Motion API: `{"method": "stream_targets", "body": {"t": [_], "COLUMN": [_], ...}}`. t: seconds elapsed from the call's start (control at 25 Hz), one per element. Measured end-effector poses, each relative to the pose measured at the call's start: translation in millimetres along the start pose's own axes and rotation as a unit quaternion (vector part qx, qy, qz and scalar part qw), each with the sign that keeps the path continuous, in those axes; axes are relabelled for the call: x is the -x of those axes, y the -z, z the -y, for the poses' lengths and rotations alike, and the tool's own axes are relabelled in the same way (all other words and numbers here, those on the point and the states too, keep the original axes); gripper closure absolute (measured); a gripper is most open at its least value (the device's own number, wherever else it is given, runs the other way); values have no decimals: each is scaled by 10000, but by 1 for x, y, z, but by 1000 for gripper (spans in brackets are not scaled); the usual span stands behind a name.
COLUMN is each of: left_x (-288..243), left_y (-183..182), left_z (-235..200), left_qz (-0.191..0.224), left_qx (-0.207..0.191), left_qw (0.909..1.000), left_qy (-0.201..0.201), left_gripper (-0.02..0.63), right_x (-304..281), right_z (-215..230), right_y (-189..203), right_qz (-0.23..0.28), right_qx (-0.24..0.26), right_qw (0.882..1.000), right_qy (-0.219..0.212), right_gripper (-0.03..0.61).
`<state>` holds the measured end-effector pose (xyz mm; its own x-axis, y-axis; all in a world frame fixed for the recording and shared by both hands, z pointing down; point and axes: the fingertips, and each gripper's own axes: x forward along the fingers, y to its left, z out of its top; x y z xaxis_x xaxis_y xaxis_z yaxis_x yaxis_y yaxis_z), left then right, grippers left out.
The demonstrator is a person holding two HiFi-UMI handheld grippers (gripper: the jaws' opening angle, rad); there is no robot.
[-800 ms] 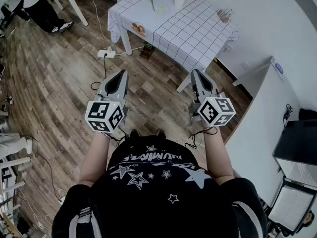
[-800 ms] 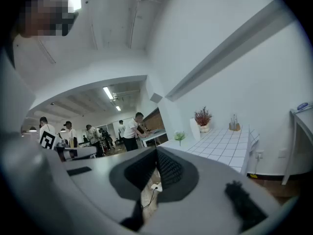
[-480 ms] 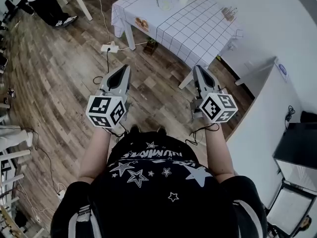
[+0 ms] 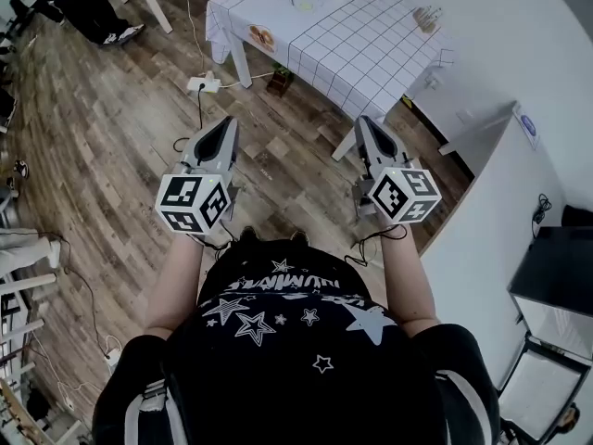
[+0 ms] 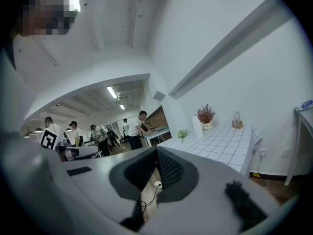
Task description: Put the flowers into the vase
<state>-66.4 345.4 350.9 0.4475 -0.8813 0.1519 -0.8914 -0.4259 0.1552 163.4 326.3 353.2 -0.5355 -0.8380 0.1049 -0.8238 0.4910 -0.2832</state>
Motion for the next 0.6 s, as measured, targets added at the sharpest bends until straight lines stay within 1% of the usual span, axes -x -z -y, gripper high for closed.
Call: {"method": "stream_targets", "body": {"t": [0.16, 0.24, 0.36, 0.44, 0.52, 0.6], "left_x": [0, 1, 3, 7, 12, 15], "left_y": [5, 9, 16, 18, 20, 22], "left_z": [7, 12, 23, 33, 38, 35], "left_qz": [-45, -70, -63, 23, 68, 45], "left_qx": [30, 55, 79, 96, 76, 39], "left_qw": [10000, 9999, 9998, 9999, 9999, 10000], "left_qy": [-82, -137, -169, -83, 10, -18], "left_gripper": [604, 604, 604, 604, 604, 604], "right_x": [7, 12, 19, 20, 19, 17], "right_z": [5, 7, 12, 16, 16, 14], "right_y": [2, 0, 0, 4, 9, 12], "right_qz": [-19, 106, 318, 306, 229, 159], "right_qx": [-54, -114, -336, -444, -447, -397], "right_qw": [10000, 9997, 9983, 9978, 9979, 9981], "right_qy": [-70, -185, -355, -380, -410, -440], "right_gripper": [566, 566, 566, 566, 566, 566]}}
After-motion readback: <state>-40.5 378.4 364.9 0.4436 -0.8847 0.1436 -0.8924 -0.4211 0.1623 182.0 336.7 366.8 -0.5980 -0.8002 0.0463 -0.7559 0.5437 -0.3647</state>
